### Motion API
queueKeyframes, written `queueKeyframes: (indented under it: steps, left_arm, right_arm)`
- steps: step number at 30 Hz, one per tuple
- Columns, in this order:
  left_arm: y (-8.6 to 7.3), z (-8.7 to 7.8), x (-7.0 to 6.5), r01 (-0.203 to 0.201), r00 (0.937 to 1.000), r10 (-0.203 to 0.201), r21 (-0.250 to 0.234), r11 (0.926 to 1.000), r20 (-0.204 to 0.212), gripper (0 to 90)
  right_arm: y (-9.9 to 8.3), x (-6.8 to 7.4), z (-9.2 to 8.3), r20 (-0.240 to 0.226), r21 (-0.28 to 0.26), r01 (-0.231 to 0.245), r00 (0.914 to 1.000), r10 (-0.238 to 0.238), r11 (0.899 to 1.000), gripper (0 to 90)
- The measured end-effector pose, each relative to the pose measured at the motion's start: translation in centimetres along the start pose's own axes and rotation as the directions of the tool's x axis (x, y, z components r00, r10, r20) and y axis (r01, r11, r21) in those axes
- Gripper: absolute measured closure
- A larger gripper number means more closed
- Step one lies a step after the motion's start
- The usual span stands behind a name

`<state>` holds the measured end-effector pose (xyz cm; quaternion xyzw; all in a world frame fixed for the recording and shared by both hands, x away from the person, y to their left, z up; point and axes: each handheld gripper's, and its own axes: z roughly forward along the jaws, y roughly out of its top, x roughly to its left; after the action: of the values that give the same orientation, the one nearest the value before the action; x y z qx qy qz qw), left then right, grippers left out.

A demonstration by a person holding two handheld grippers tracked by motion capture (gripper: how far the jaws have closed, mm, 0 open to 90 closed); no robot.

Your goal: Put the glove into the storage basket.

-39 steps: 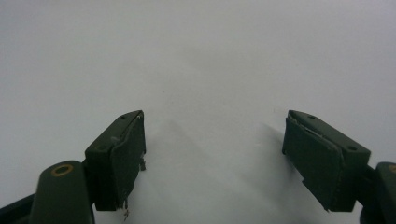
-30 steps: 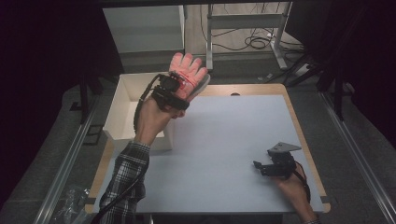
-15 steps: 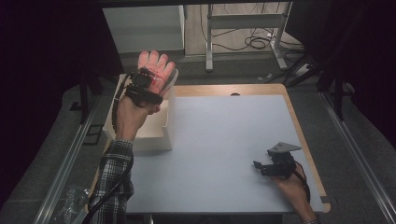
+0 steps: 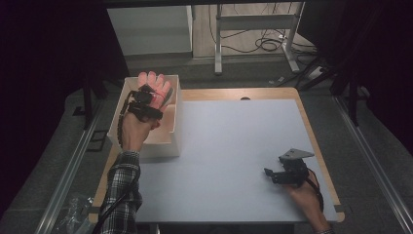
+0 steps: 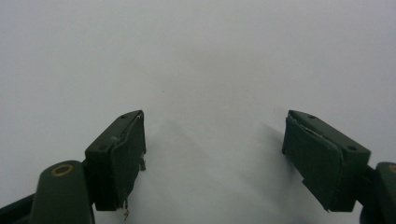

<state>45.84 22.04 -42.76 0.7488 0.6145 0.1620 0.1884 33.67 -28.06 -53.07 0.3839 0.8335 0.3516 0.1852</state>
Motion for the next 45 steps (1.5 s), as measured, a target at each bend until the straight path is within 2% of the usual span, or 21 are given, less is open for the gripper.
queueKeyframes:
  steps: [5,12,21,24,26,27,31,34,41,45]
  left_arm:
    - [0.0,2.2,0.1,0.014,0.9999,-0.014,0.045,0.9989,0.007,34.1]
    - [0.5,4.6,-0.8,0.009,1.0000,-0.010,0.106,0.9943,0.002,33.2]
    - [1.6,7.1,-1.8,0.004,1.0000,-0.004,0.204,0.9789,0.001,30.5]
    - [1.6,7.8,-2.0,0.002,0.9998,-0.007,0.227,0.9740,0.020,28.5]
    - [1.6,8.2,-2.1,0.003,0.9983,-0.016,0.236,0.9719,0.056,25.5]
    - [1.6,8.3,-2.0,0.016,0.9969,-0.035,0.250,0.9682,0.070,24.0]
    - [1.5,8.2,-1.5,0.008,0.9955,-0.032,0.258,0.9662,0.089,16.5]
    - [1.4,7.8,-1.4,0.000,0.9950,-0.025,0.253,0.9675,0.097,13.5]
    - [1.0,6.8,-1.3,-0.013,0.9918,-0.018,0.238,0.9713,0.127,8.6]
    - [0.7,6.1,-1.1,-0.019,0.9868,-0.016,0.215,0.9764,0.161,6.1]
  right_arm:
    - [0.0,0.0,0.0,0.000,0.000,0.000,1.0000,0.000,1.000,21.5]
    - [0.0,0.0,0.0,0.000,0.000,0.000,1.0000,0.000,1.000,21.5]
    - [0.0,0.0,0.0,-0.002,-0.001,-0.002,1.0000,0.002,1.000,21.5]
    - [0.0,0.0,0.0,-0.001,-0.001,0.000,1.0000,0.000,1.000,21.6]
    - [0.0,0.0,0.0,-0.001,-0.001,0.000,1.0000,0.000,1.000,21.5]
    - [0.0,0.0,0.0,-0.001,-0.001,0.000,1.0000,0.000,1.000,21.5]
    - [0.0,0.0,0.0,-0.002,-0.001,-0.002,1.0000,0.002,1.000,21.6]
    - [0.0,0.0,0.0,-0.001,-0.001,0.000,1.0000,0.000,1.000,21.6]
    - [0.0,0.0,0.0,-0.001,-0.001,0.000,1.0000,0.000,1.000,21.6]
    - [0.0,0.0,0.0,0.000,0.001,0.001,1.0000,-0.001,1.000,21.6]
